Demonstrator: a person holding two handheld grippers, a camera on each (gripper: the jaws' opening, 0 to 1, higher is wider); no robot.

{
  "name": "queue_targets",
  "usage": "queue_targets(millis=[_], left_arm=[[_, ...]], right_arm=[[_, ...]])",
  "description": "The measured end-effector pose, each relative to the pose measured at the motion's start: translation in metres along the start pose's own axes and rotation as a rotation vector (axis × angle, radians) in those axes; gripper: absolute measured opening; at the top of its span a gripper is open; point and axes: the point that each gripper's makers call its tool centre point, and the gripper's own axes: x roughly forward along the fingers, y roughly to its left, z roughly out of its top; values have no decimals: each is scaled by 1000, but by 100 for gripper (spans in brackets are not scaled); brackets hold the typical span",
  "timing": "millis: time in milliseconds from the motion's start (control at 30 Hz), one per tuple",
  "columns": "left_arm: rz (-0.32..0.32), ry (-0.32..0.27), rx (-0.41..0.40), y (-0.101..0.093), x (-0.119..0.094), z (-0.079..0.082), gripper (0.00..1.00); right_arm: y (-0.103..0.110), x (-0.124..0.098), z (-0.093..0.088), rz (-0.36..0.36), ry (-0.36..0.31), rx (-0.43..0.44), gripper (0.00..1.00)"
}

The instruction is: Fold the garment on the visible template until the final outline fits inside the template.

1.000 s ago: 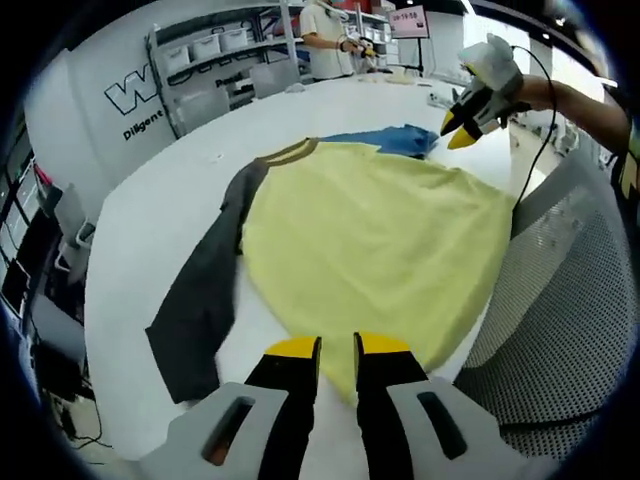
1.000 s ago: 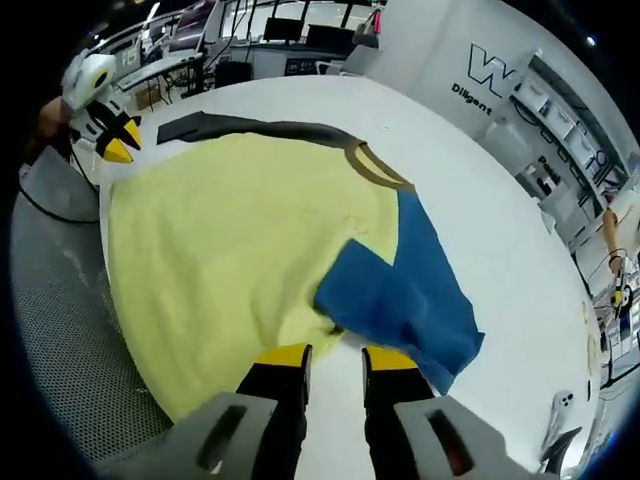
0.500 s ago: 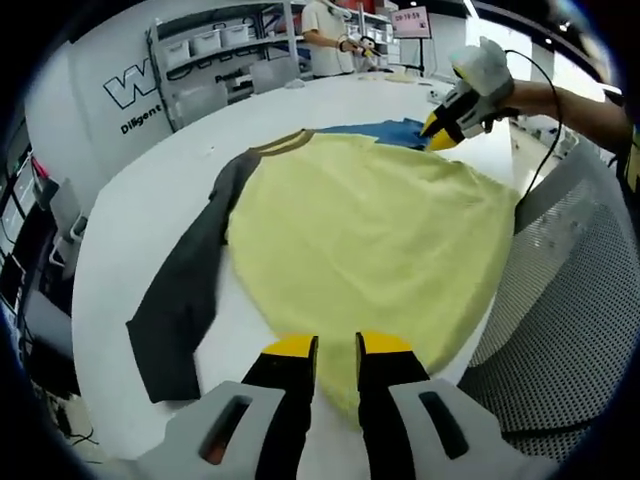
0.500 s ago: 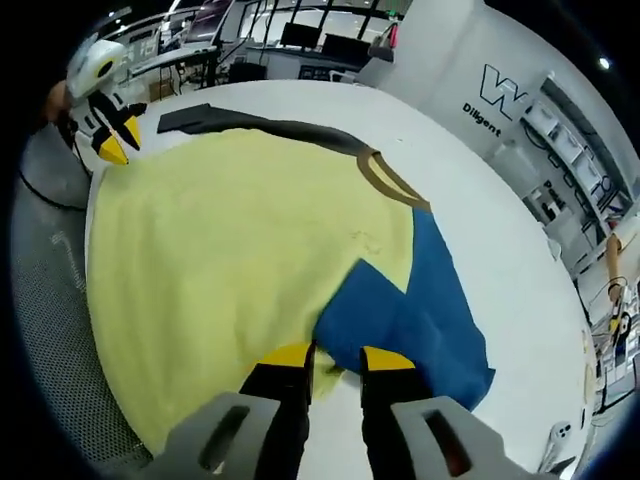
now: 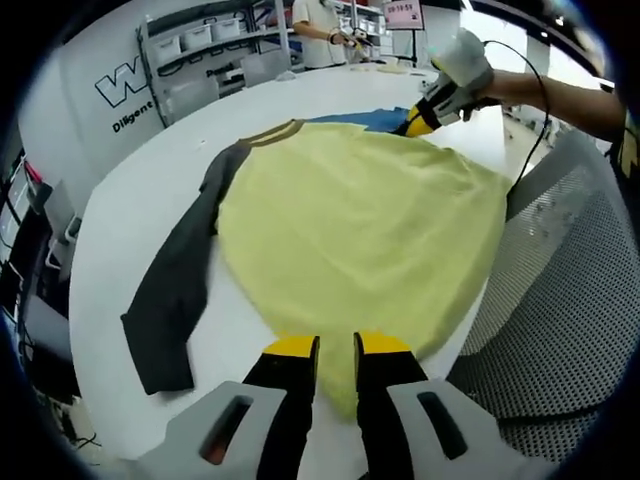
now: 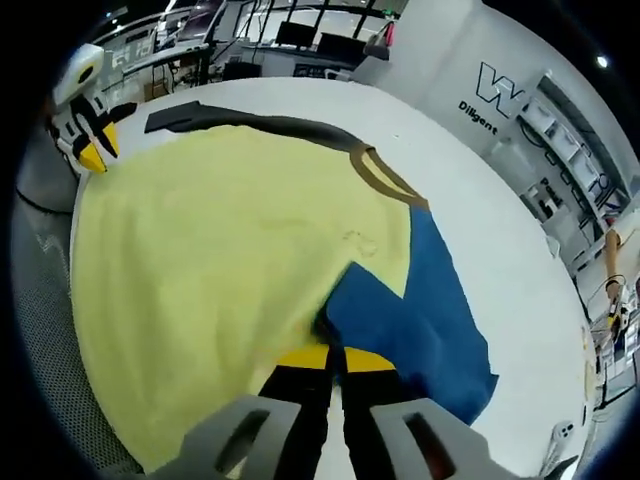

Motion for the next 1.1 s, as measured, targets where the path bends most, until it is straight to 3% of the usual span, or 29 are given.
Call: queue_targets(millis=[233, 400, 533, 700, 833, 967, 1100], left_arm=[[-43, 37, 73, -9, -4, -6, 16], [-108, 37, 136, -20, -8, -6, 19], [-101, 69, 134, -16, -12, -13, 20], [-94, 101, 58, -13, -18, -19, 21], [-82, 161, -12, -10, -22, -30, 18], [-79, 208, -130, -11, -22, -42, 19], [-68, 237, -178, -11, -21, -50, 20]], right_arm=[[-2, -1, -1, -18, 0, 2, 0], [-2, -3, -1, -17, 1, 3, 0], [-2, -4, 0, -23, -4, 1, 0], [-3, -6, 1, -27, -9, 5, 0], [-4, -6, 1, -30, -9, 5, 0], [-6, -7, 2, -34, -11, 6, 0], [-7, -9, 3, -39, -16, 8, 0]])
